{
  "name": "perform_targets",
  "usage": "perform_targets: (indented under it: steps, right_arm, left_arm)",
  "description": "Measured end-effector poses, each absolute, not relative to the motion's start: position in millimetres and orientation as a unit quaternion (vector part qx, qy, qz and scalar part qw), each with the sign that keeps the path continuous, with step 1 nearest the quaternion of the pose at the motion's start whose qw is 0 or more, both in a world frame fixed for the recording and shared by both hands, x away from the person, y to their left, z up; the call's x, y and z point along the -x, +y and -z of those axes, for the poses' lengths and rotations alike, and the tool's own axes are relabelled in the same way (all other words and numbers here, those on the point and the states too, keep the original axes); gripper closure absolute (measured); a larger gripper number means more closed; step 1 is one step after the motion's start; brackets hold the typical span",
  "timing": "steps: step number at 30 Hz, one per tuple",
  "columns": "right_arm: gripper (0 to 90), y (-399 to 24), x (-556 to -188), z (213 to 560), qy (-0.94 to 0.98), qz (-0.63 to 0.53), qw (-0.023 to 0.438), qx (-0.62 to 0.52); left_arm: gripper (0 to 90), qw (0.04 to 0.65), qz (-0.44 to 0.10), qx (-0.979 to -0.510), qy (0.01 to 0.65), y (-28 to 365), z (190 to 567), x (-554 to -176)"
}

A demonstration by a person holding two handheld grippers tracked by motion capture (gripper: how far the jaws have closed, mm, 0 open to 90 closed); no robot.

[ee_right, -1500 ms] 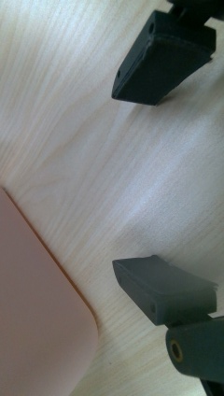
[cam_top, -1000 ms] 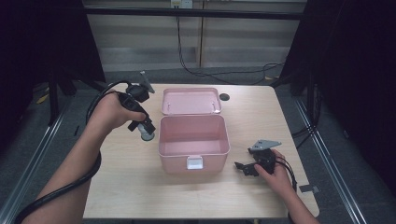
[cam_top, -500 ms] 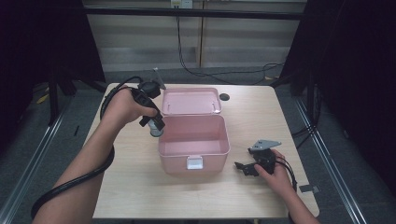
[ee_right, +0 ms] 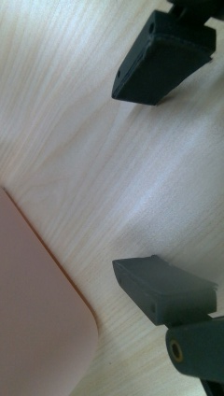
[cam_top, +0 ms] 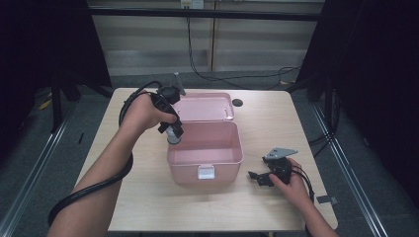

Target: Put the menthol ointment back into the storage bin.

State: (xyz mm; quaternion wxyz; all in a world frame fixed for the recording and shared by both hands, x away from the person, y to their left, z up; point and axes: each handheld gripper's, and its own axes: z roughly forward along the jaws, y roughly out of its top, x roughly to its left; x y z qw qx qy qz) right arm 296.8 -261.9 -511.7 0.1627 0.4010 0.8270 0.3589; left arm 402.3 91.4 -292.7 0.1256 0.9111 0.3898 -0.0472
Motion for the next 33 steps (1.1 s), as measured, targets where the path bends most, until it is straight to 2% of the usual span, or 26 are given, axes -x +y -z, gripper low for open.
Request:
perform_targets:
  steps: [20,33]
  right_arm:
    - [14.7,-261.7,-296.8,511.8,0.826,-0.360,0.163,-0.401]
    - [14.7,-261.8,-296.8,511.8,0.827,-0.360,0.163,-0.401]
  left_arm:
    - [50.1,0.125,0.047,-0.913,0.386,65.4,318.9,-408.4]
    - [50.2,0.124,0.040,-0.905,0.404,54.7,334.7,-414.1]
